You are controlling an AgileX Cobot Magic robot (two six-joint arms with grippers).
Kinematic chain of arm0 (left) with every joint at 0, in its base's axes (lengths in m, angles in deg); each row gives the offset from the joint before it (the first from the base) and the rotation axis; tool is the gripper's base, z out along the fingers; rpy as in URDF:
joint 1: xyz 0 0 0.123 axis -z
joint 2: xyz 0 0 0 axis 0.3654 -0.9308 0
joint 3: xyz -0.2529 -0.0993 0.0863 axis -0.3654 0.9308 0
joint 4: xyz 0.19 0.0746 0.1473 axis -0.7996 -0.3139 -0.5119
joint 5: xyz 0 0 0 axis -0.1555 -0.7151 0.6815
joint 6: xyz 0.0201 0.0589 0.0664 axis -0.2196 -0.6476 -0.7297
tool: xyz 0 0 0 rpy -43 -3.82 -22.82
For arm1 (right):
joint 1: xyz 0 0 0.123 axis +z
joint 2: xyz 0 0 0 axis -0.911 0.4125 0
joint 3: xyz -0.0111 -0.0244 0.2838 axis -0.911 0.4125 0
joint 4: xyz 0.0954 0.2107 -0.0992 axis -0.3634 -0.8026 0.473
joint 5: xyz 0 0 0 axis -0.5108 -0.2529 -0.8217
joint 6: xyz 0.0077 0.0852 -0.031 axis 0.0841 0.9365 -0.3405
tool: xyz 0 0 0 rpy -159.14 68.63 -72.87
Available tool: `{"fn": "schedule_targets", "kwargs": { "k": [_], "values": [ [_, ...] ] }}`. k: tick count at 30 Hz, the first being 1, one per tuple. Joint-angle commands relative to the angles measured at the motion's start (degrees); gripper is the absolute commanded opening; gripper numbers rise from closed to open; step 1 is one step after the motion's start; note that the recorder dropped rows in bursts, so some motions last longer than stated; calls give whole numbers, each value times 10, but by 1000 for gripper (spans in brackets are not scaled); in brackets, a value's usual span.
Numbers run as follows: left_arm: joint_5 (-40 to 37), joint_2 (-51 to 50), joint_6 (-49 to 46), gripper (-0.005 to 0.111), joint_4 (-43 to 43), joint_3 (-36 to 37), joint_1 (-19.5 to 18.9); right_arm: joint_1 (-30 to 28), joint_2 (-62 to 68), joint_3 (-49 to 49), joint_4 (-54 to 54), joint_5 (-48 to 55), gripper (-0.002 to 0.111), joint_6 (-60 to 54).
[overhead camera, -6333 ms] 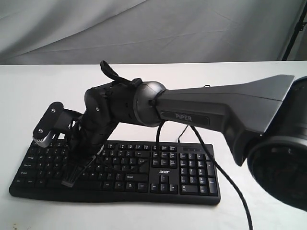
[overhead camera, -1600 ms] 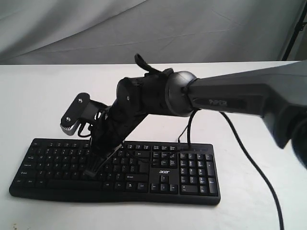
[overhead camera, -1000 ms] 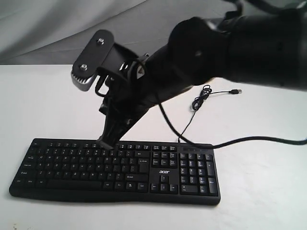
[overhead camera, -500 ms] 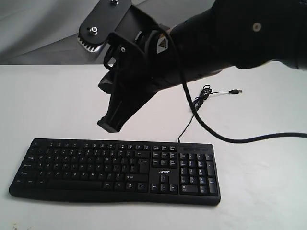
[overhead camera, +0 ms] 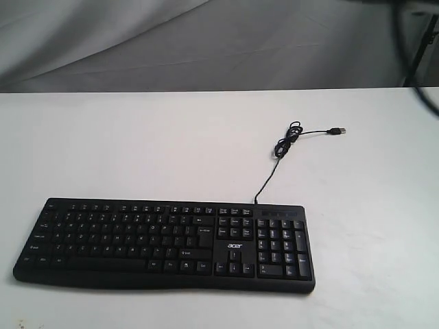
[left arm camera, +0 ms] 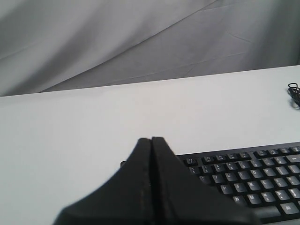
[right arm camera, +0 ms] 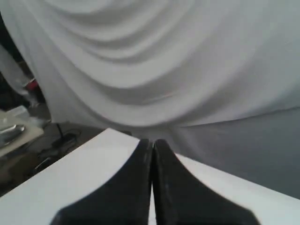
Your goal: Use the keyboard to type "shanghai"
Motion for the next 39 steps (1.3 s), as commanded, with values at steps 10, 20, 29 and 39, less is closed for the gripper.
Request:
{"fn": "schedule_targets", "kwargs": {
  "k": [10,20,29,39],
  "values": [
    [3,2,2,0,0,2,2,-311,-370,357,173,60,0,76],
    [3,2,2,0,0,2,2,-367,-608,544,185,64,0,121],
    [3,2,2,0,0,2,2,-367,-682,626,234,98,0,121],
    [3,2,2,0,0,2,2,-374,-755,685,248,151,0,121]
  ]
}}
